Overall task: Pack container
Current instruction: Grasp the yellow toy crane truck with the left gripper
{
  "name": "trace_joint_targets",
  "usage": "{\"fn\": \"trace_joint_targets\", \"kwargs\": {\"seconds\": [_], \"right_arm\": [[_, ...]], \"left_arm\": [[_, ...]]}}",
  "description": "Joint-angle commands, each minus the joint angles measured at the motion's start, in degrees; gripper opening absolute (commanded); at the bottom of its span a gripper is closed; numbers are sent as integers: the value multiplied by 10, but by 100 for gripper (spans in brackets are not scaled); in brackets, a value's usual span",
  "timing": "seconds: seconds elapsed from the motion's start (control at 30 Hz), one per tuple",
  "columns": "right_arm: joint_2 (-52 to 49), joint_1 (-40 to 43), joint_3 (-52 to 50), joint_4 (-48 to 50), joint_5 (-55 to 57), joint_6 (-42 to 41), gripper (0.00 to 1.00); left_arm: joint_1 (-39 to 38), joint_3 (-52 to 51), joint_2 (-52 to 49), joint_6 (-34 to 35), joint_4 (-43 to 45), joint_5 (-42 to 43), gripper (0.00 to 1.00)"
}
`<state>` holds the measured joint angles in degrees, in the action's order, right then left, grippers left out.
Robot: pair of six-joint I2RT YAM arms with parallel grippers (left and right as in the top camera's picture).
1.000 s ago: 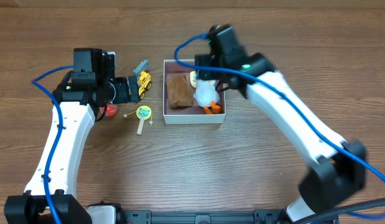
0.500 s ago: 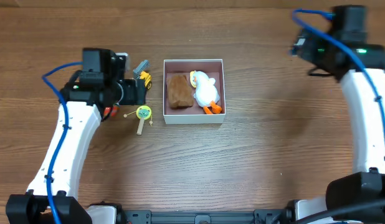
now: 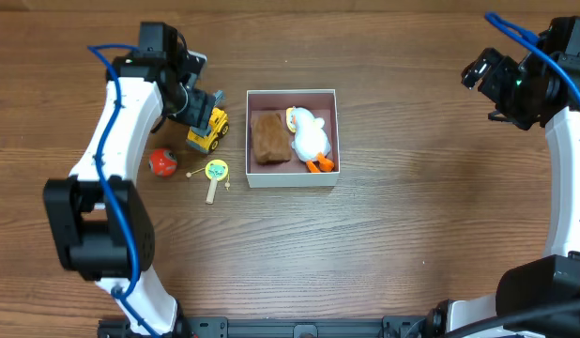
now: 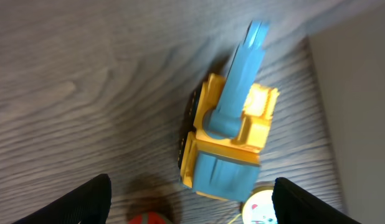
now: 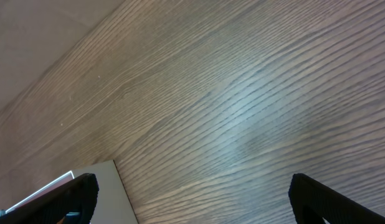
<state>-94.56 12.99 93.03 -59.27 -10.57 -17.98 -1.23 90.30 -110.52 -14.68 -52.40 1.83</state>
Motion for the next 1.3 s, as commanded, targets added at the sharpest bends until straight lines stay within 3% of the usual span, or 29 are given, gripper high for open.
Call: {"fn": "trace_joint_targets", "kwargs": {"seconds": [0.0, 0.13, 0.6, 0.87, 1.0, 1.27], "right_arm": [[2, -2, 2, 2, -7, 0, 100], [2, -2, 2, 2, -7, 0, 100], [2, -2, 2, 3, -7, 0, 100], [2, -2, 2, 4, -7, 0, 100], [2, -2, 2, 4, -7, 0, 100], [2, -2, 2, 4, -7, 0, 100]], "left_arm": [[2, 18, -17, -54, -3, -4, 81], [1, 17, -50, -92, -5, -3, 80], [-8, 17, -84, -125, -5, 12, 75], [-12, 17, -84, -172, 4, 25, 57], [-21, 17, -84, -177, 4, 27, 43], [-46, 32, -77, -174, -19, -23, 31]]}}
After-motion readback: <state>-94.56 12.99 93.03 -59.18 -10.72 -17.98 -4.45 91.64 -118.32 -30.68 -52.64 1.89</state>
